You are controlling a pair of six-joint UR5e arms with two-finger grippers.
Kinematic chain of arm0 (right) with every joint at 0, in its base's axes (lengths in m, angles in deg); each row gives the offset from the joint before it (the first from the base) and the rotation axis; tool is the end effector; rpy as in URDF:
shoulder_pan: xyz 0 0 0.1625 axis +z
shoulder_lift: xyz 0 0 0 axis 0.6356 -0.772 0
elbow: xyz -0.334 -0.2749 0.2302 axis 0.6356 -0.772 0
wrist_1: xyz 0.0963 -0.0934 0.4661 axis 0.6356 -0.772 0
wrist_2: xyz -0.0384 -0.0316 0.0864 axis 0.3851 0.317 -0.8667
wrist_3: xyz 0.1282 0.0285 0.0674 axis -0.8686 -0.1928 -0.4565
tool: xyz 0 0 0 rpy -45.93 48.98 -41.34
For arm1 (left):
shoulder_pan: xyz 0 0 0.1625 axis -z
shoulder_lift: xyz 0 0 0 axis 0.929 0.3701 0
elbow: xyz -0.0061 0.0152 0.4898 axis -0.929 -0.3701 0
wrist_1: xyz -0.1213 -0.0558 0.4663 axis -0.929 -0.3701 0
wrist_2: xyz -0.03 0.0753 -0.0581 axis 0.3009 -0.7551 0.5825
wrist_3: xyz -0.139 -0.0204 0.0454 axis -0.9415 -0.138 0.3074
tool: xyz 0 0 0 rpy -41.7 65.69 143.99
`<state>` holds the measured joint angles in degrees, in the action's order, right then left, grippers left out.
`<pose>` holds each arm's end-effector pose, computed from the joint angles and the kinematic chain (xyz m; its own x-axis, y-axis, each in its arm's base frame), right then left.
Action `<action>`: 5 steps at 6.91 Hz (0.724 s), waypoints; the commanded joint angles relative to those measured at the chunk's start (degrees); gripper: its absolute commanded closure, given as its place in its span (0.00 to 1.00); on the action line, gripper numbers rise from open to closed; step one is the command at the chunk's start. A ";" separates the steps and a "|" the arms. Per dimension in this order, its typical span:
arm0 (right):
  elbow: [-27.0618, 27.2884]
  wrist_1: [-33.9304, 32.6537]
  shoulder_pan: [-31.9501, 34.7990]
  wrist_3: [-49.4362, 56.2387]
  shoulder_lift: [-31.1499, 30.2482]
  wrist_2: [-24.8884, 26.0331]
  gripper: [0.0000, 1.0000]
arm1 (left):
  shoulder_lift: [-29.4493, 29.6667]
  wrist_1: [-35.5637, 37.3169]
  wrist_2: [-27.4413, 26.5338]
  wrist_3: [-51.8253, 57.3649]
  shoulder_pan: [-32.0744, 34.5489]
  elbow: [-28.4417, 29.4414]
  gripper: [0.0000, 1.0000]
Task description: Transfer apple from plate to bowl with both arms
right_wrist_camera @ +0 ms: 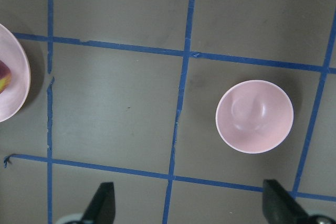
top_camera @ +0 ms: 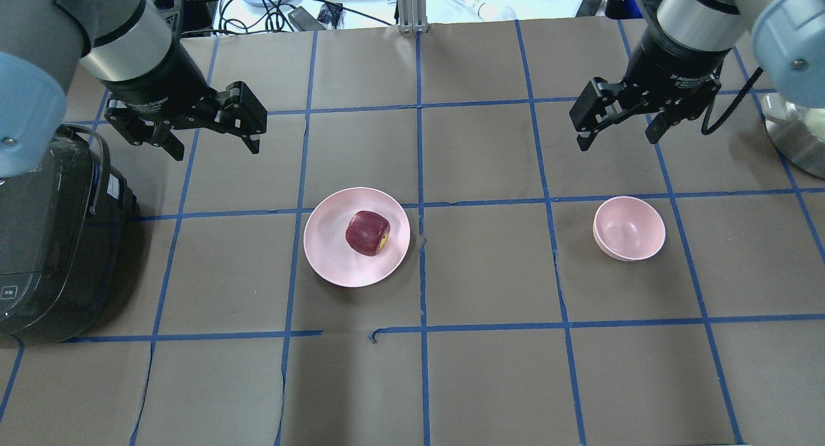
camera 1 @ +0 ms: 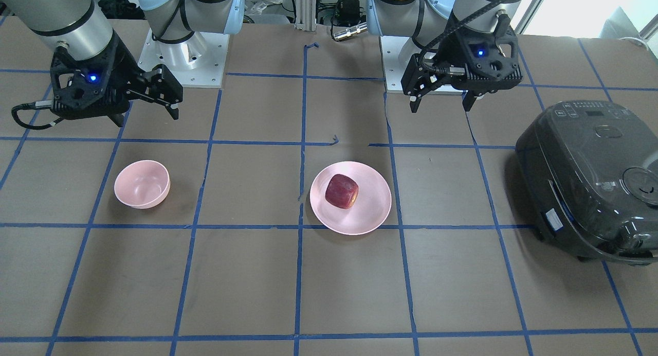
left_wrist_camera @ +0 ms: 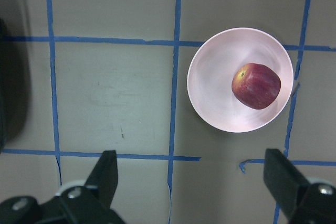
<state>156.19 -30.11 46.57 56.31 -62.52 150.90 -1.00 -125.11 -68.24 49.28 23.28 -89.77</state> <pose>0.1084 -0.5609 0.4848 -0.9870 -0.1234 -0.1027 -0.1282 0.9909 0.0413 -0.1470 -0.5418 0.5105 -0.9980 -0.0635 -0.0052 -0.0633 0.9975 -0.0310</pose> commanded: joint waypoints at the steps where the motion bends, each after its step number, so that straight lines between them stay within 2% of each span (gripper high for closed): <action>1: 0.45 0.45 1.15 -0.04 0.10 -0.22 0.00 | 4.64 0.74 0.46 -0.52 2.03 -0.02 0.00; 2: -0.07 2.02 1.33 -0.82 -0.68 -0.05 0.00 | 7.80 2.04 0.46 -3.65 4.49 -0.63 0.00; 3: 0.36 2.38 1.42 -0.92 -1.30 1.26 0.00 | 10.97 7.54 0.72 -8.12 5.64 -2.73 0.00; 5: 0.46 1.34 1.42 -0.74 -0.61 1.89 0.00 | 17.56 17.92 5.28 -8.78 10.46 -6.25 0.00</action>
<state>156.58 -28.06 47.95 55.47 -63.52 152.37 12.64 -112.77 -65.10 41.60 30.70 -94.14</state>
